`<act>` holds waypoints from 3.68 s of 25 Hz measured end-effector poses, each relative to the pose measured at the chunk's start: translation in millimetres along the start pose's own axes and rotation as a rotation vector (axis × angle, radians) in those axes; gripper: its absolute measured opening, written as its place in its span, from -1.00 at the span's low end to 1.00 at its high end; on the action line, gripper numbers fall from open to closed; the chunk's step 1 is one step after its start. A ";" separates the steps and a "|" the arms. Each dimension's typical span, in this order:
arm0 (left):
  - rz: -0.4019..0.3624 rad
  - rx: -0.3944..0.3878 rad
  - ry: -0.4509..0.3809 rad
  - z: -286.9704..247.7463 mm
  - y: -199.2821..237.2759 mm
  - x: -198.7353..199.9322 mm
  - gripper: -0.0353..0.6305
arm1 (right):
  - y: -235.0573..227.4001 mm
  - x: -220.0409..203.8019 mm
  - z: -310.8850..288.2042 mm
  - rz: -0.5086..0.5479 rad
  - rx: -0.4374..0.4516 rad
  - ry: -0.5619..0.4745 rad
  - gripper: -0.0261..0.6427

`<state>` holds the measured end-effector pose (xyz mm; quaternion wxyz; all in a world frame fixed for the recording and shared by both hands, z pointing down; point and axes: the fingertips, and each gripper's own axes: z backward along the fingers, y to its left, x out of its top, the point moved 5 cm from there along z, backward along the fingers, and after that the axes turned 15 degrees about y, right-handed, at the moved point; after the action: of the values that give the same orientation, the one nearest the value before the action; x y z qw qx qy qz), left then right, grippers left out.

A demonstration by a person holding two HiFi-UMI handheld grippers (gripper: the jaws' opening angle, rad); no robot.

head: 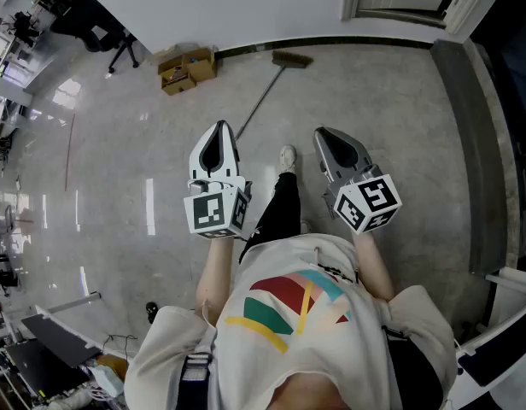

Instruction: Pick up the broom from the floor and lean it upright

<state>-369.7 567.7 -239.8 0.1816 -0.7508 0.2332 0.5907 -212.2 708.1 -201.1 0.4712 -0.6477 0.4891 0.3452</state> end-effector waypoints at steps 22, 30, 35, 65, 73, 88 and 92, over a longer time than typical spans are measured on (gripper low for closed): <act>0.040 -0.171 -0.014 -403.4 135.3 69.0 -0.76 | -191.6 153.2 -307.0 -0.046 -0.074 0.048 -0.88; 0.071 -0.114 0.013 -530.0 231.3 82.7 -0.76 | -234.9 198.4 -456.2 -0.057 -0.034 0.101 -0.88; 0.110 -0.081 0.042 -579.0 264.3 67.9 -0.76 | -266.9 206.6 -501.4 -0.034 -0.058 0.168 -0.88; 0.060 0.146 0.184 -665.8 268.5 44.9 -0.76 | -382.8 224.9 -623.6 0.088 0.187 0.261 -0.88; 0.136 0.291 0.152 -663.3 300.8 25.1 -0.76 | -365.9 213.5 -679.4 0.340 0.434 0.382 -0.88; 0.369 0.641 0.161 -687.1 449.7 -358.2 -0.76 | -323.4 -124.7 -938.3 1.031 1.032 0.547 -0.29; 0.440 0.762 0.166 -680.9 481.2 -520.8 -0.76 | -338.9 -290.4 -1013.2 1.174 1.213 0.639 -0.29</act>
<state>-195.8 -132.0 428.5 0.2960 -0.6077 0.6020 0.4250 16.6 -136.9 476.8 0.3217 0.0007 0.9467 0.0167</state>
